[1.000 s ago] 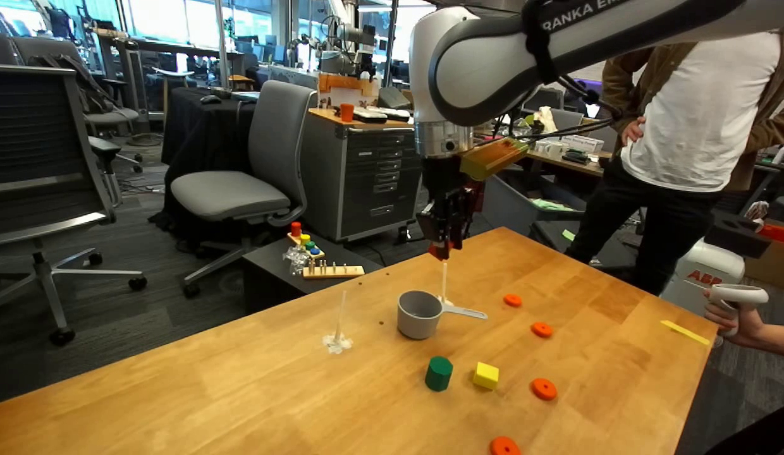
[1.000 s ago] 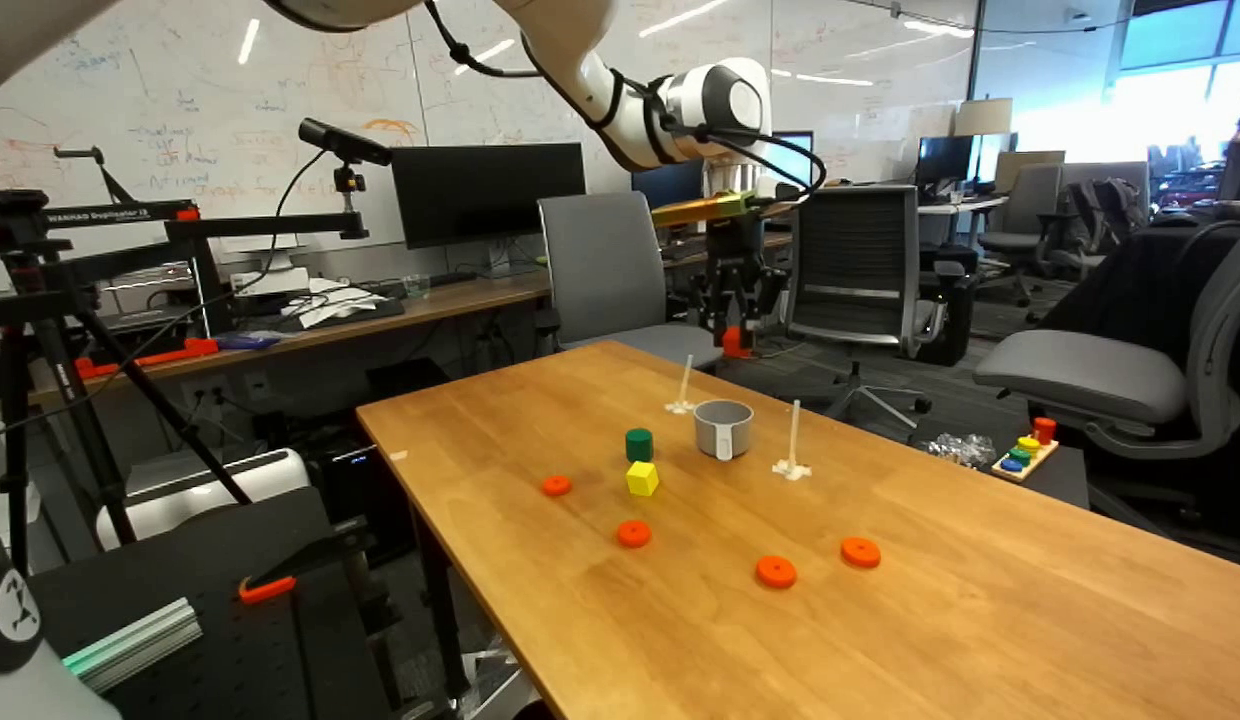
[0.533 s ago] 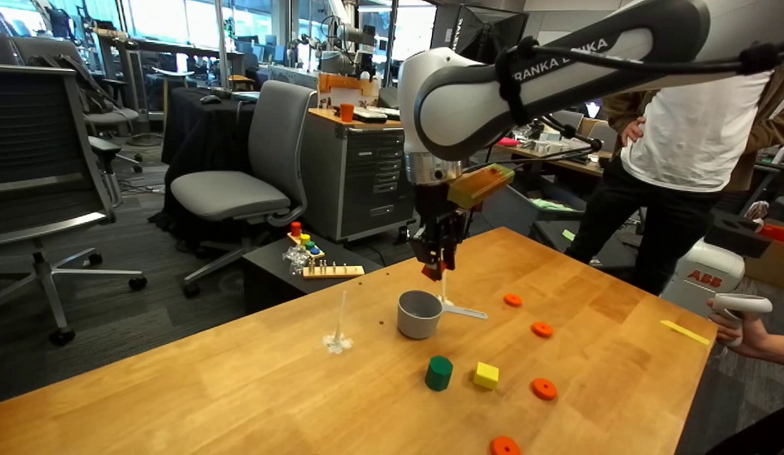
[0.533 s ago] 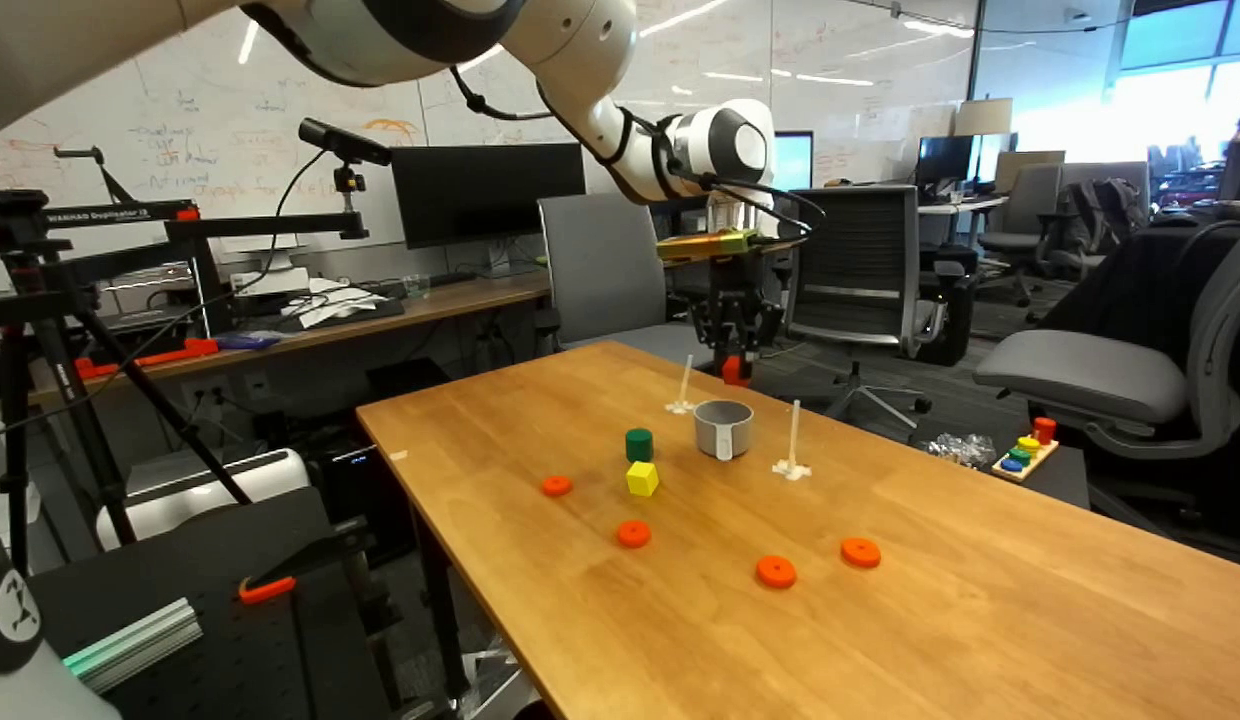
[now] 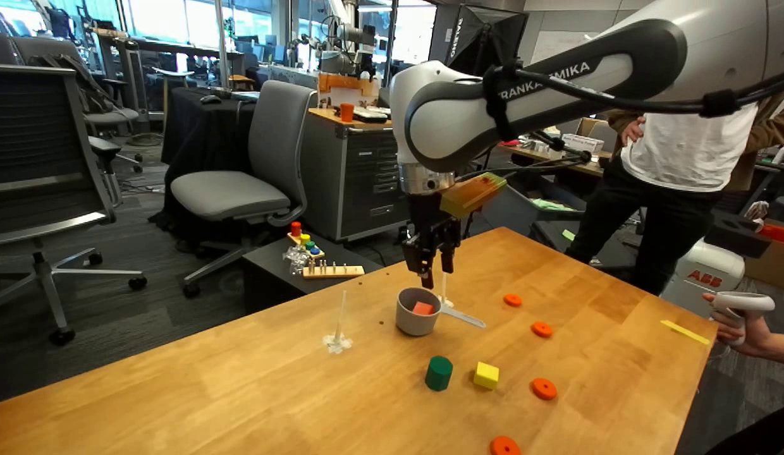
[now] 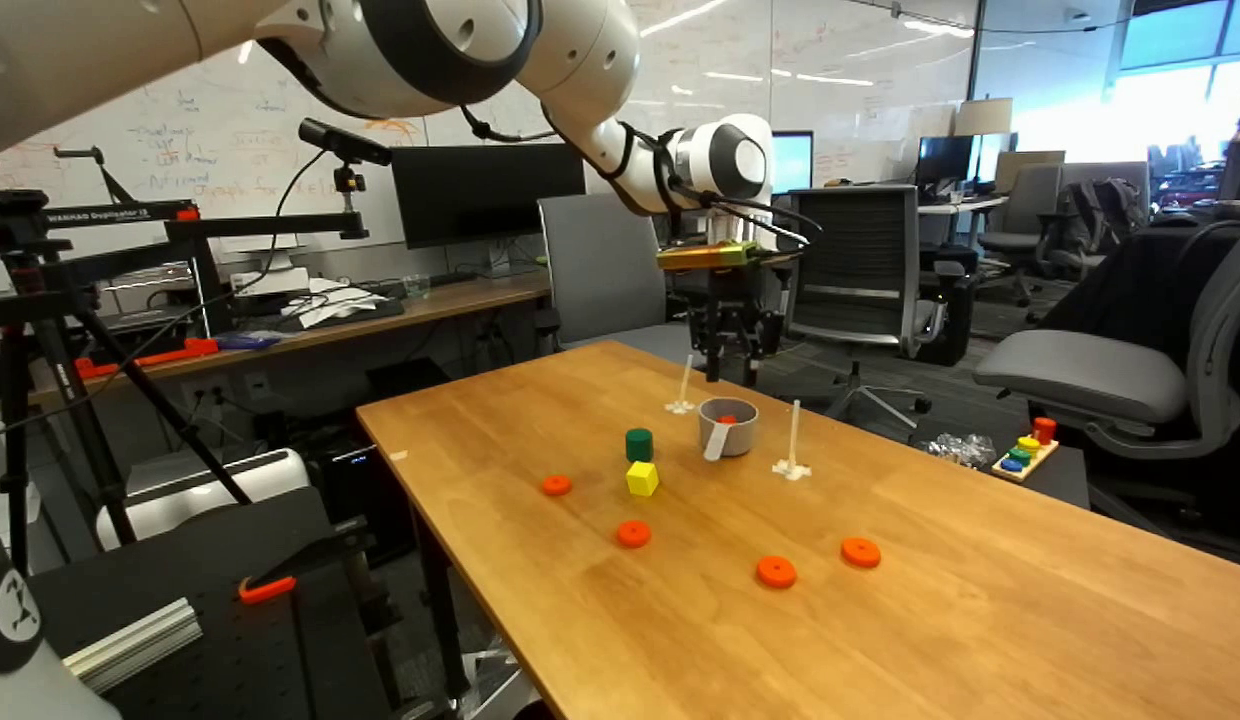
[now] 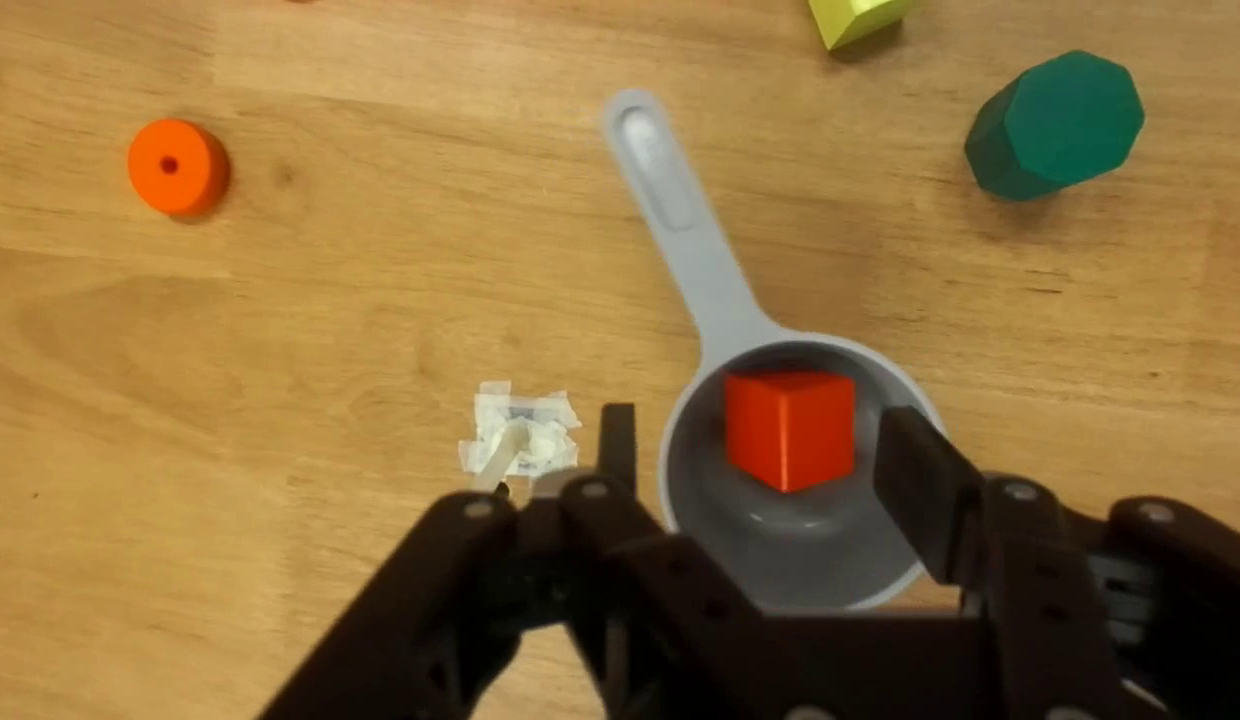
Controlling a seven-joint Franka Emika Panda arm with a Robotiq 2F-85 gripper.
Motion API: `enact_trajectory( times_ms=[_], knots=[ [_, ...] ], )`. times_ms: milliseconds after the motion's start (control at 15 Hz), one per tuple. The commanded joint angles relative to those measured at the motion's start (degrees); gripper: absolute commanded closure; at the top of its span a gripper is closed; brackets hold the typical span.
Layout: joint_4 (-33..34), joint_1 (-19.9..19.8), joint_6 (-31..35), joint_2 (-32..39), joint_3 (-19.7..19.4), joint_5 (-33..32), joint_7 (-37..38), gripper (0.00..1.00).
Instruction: Put the blocks in the cup
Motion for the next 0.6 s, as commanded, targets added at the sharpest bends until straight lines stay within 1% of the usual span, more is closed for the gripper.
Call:
enact_trajectory(
  times_ms=[0,67,267,400,533],
  knots=[
    [5.25,0.78,-3.47,2.21,-0.41,1.2,0.47,0.03],
    [4.95,0.79,-3.71,1.73,-0.36,1.31,0.6,0.0],
    [-0.4,-1.35,-4.22,-2.2,0.37,1.34,0.01,0.0],
    [-3.82,-3.25,-6.71,-4.31,-0.05,1.13,-1.21,0.0],
    [-6.33,-4.32,-10.21,-5.28,-0.41,0.5,-1.67,0.0]
  ],
)
